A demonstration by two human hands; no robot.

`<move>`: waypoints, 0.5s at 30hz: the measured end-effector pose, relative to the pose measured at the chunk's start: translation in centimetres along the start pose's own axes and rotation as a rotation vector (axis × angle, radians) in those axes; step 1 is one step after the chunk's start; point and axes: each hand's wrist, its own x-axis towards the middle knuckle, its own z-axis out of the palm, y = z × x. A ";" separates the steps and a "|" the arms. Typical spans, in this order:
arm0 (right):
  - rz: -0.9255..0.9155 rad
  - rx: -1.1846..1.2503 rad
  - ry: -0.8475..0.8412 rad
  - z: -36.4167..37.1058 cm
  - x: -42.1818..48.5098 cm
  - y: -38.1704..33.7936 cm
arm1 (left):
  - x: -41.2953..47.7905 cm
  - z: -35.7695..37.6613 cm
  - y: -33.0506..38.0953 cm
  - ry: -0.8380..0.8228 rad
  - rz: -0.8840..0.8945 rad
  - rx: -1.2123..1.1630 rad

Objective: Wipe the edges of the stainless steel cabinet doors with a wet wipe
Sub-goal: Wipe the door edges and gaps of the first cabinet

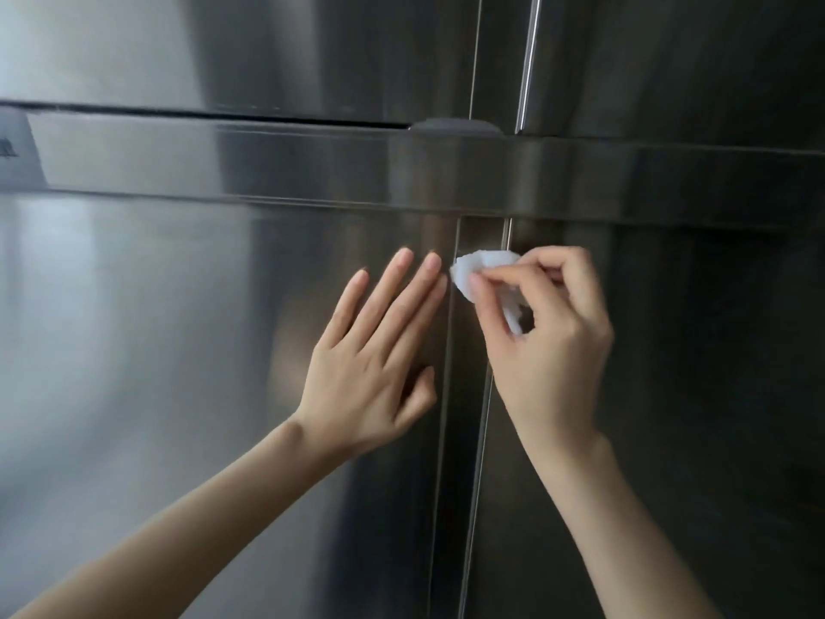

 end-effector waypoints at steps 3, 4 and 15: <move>0.008 0.001 0.059 0.4 -0.5 0.0 | 0.0 0.4 0.0 0.054 0.016 0.062; 0.005 -0.003 0.069 0.4 -0.7 -0.1 | 0.0 0.4 0.0 0.068 0.021 0.068; -0.003 -0.050 0.099 0.4 1.7 -0.8 | 0.4 0.1 -1.4 0.130 0.048 0.025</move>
